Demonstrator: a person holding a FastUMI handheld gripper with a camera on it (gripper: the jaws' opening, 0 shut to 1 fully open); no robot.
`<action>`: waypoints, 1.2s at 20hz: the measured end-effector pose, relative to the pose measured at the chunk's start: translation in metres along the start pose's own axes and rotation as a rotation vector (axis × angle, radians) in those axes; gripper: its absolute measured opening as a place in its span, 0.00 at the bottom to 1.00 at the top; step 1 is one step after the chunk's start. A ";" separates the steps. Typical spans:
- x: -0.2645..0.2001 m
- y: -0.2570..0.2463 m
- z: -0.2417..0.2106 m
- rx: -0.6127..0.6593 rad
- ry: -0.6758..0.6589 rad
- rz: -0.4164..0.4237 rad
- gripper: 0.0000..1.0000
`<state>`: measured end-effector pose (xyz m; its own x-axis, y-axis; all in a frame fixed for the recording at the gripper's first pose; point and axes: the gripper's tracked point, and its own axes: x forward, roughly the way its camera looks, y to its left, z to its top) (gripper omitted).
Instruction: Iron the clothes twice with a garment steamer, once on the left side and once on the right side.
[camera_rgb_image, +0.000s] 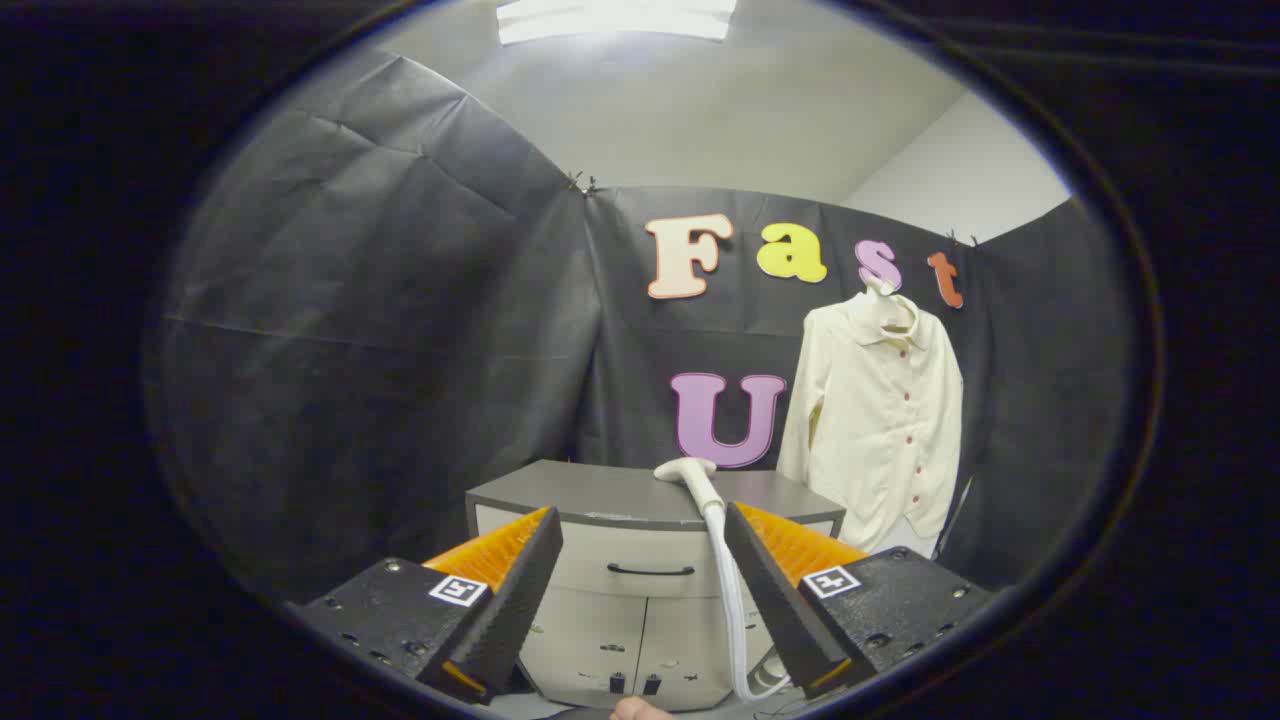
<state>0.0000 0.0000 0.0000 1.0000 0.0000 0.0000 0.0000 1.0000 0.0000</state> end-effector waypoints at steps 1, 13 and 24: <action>0.000 -0.001 0.001 0.001 0.000 -0.001 0.99; 0.001 -0.010 0.001 -0.011 -0.006 -0.015 0.98; 0.037 -0.025 0.003 0.003 0.000 -0.013 0.99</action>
<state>0.0374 -0.0252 0.0030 0.9999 -0.0126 -0.0001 0.0126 0.9999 0.0032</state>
